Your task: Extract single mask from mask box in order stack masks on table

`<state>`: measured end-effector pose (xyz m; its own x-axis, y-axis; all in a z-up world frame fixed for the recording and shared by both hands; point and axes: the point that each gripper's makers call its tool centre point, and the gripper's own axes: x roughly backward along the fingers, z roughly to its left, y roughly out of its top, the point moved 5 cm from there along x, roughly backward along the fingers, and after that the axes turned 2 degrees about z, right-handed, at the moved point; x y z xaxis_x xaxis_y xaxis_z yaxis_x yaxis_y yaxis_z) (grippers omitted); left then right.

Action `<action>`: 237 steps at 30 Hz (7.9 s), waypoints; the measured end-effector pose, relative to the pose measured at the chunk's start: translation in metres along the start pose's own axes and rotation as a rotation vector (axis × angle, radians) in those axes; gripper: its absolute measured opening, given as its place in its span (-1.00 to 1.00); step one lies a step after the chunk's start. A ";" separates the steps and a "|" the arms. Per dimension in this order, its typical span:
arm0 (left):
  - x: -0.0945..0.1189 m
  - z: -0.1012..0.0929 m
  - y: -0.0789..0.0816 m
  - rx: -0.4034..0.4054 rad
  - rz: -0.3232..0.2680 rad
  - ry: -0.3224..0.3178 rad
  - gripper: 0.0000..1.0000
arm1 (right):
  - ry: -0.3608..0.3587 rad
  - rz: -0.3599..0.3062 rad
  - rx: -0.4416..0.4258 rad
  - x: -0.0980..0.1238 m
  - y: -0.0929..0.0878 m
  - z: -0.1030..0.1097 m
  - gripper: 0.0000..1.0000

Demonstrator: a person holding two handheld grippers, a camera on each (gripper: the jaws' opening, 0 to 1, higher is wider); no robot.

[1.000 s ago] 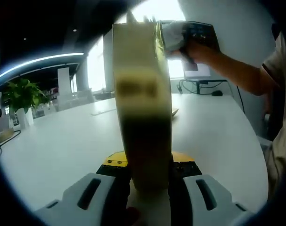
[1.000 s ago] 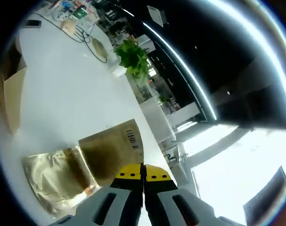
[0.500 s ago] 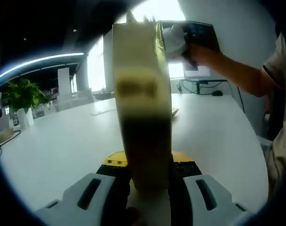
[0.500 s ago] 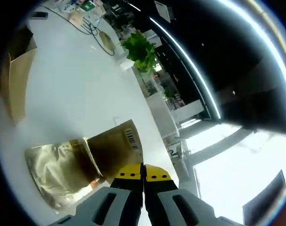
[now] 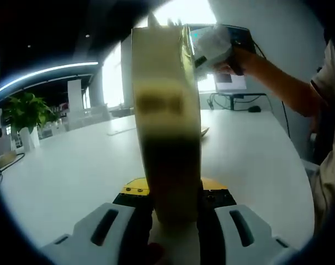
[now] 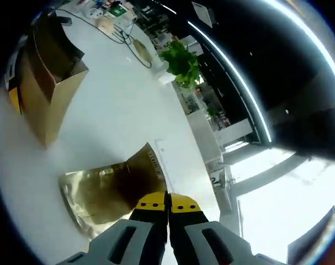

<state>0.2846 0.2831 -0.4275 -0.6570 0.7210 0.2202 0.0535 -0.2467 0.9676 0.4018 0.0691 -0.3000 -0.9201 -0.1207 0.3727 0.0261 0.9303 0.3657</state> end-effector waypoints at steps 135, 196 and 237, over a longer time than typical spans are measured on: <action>0.000 -0.001 -0.001 -0.006 0.006 0.000 -0.57 | 0.048 -0.319 -0.865 0.069 -0.065 0.143 -1.00; -0.001 0.000 -0.003 -0.014 0.013 0.001 -0.57 | 0.022 -0.336 -0.773 0.073 -0.061 0.144 -1.00; -0.001 0.004 -0.003 -0.013 0.013 -0.002 -0.57 | 0.001 -0.457 -0.570 0.090 -0.006 0.093 -0.98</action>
<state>0.2882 0.2856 -0.4305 -0.6545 0.7194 0.2326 0.0522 -0.2640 0.9631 0.2821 0.0849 -0.3479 -0.8876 -0.4540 0.0774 -0.1604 0.4622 0.8721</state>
